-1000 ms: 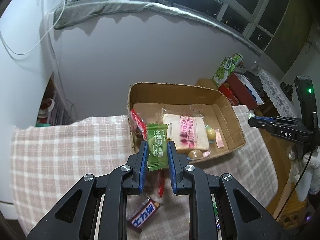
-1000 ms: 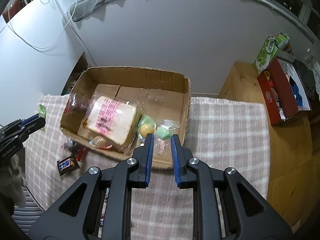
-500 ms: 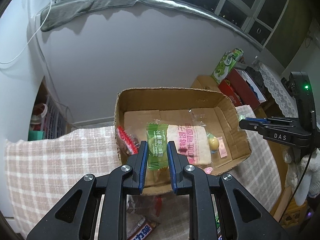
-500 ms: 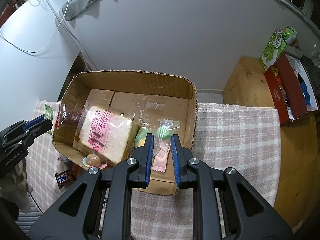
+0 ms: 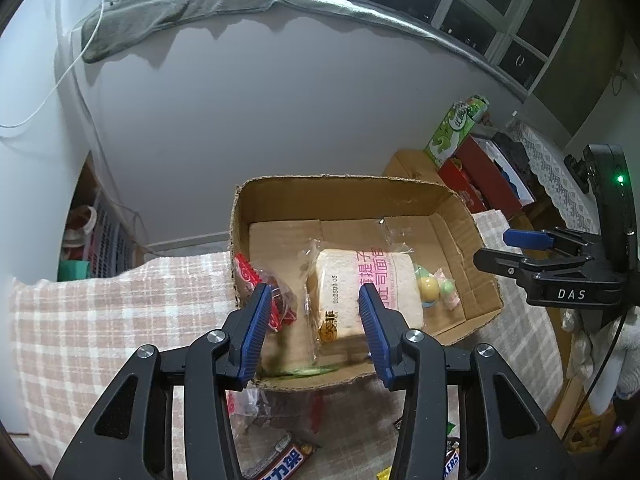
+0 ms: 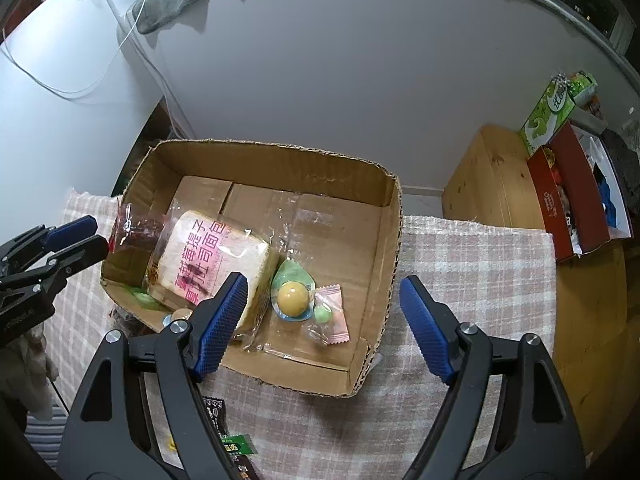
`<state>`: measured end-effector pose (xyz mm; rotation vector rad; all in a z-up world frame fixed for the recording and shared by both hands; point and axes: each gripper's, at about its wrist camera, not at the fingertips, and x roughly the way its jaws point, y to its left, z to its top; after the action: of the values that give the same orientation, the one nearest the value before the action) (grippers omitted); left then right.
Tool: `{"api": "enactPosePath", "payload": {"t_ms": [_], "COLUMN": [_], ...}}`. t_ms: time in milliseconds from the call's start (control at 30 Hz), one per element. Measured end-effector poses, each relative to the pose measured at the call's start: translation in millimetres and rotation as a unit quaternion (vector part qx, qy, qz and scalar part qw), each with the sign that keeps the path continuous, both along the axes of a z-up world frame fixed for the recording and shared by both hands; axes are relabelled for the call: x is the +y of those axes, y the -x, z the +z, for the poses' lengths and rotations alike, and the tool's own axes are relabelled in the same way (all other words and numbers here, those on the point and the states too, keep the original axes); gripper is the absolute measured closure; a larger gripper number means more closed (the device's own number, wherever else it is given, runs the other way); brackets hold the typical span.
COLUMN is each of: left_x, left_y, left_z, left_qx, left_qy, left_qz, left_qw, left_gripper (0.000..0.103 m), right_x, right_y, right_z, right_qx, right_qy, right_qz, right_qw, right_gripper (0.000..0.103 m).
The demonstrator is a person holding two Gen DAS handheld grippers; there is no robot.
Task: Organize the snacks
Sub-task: 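Move the right gripper to the Snickers bar while the left approaches the yellow candy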
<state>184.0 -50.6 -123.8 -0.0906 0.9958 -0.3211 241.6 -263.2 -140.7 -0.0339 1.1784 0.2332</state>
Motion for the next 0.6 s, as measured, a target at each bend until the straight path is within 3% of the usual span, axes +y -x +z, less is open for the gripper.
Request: {"api": "enactPosePath", "payload": {"t_ms": [333, 600], "left_x": [5.9, 7.7], "left_y": [20.9, 58.8], "left_z": [6.2, -3.9], "left_qx": [-0.005, 0.015], "left_qy": [0.011, 0.029], "left_qz": [0.005, 0.004], "left_qw": [0.9999, 0.9995], "left_gripper": [0.059, 0.059], "right_x": [-0.2, -3.5], "right_y": [23.9, 67.8], "right_z": [13.3, 7.8], "right_qx": [-0.008, 0.016], "right_qy": [-0.014, -0.043], "right_qz": [0.001, 0.001], "right_qw": [1.0, 0.999], "right_gripper": [0.022, 0.022]}}
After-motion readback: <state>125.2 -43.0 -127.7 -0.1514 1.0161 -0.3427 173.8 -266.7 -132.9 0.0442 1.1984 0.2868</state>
